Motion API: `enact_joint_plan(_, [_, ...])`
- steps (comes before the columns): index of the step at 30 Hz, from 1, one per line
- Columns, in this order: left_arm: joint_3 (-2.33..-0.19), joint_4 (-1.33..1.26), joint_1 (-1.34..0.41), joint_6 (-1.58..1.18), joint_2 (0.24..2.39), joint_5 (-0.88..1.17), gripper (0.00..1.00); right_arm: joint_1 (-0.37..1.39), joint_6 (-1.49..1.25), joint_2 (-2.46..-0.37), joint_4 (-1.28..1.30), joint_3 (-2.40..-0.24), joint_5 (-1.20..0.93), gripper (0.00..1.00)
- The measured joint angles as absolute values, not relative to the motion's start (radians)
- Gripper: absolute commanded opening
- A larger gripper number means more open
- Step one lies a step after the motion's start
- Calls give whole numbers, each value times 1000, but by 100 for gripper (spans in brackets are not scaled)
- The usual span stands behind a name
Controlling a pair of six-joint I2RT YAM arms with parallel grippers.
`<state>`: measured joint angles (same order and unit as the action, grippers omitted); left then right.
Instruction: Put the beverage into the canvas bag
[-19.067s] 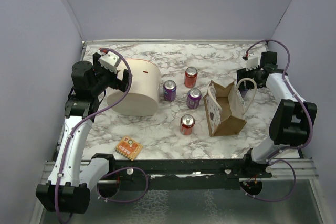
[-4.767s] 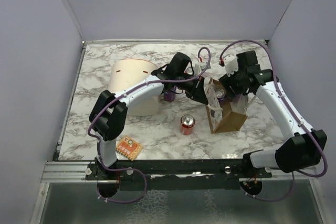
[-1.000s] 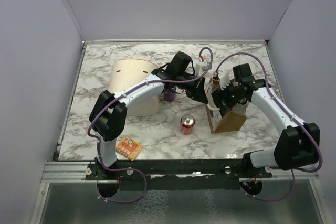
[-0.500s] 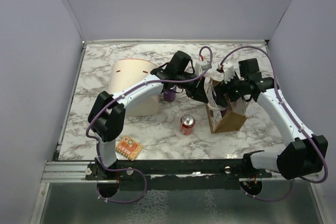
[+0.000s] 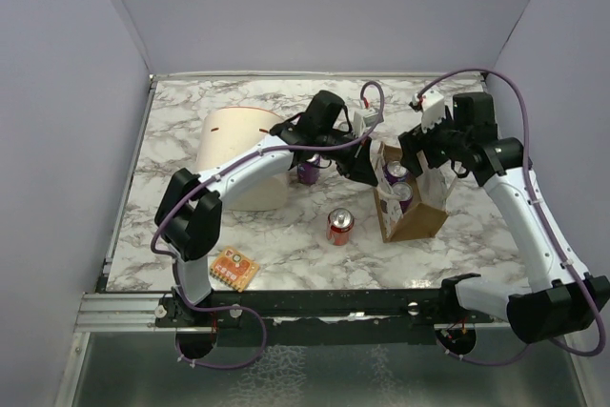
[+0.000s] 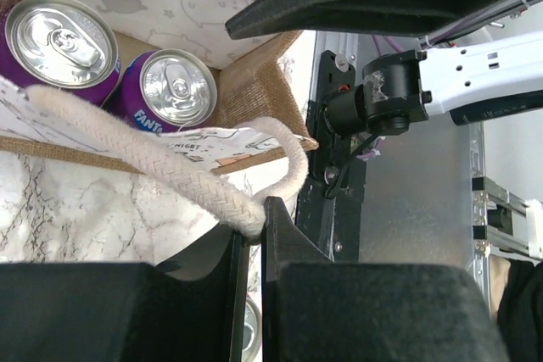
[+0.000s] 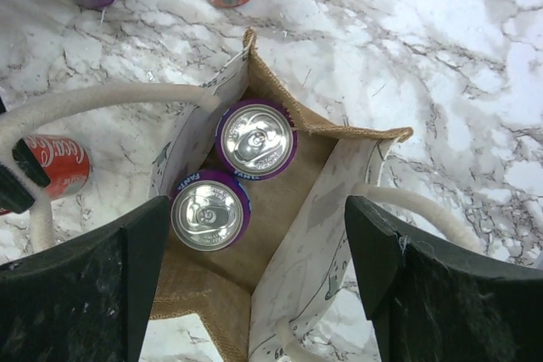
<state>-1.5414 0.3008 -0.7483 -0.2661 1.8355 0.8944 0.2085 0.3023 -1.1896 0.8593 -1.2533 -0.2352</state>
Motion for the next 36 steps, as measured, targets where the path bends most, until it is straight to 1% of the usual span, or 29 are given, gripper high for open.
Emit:
enact_joint_plan(4, [-1541,305,-748,-239,1813,908,29,208,324,-1155,854,-1261,-247,84])
enact_joint_plan(8, [-1542,337,-748,-189,1789,916,44,208,353,-1134,852,-1303,-308,85])
enact_joint_plan(11, [-1546,384,-748,-131,1756,916,59,208,372,-1133,849,-1329,-373,86])
enact_joint_plan(14, [-1557,449,-748,-51,1713,909,68,208,397,-1132,850,-1336,-456,88])
enact_joint_plan(21, [-1565,569,-725,147,1574,812,73,213,442,-1118,857,-1336,-662,88])
enact_joint_plan(25, [-1562,574,-623,170,1521,762,74,252,462,-1114,858,-1342,-740,89])
enact_joint_plan(31, [-1545,507,-371,68,1484,707,74,451,509,-1153,860,-1343,-748,95])
enact_joint_plan(36, [-1536,454,-265,-25,1447,689,74,593,569,-1223,863,-1322,-693,97])
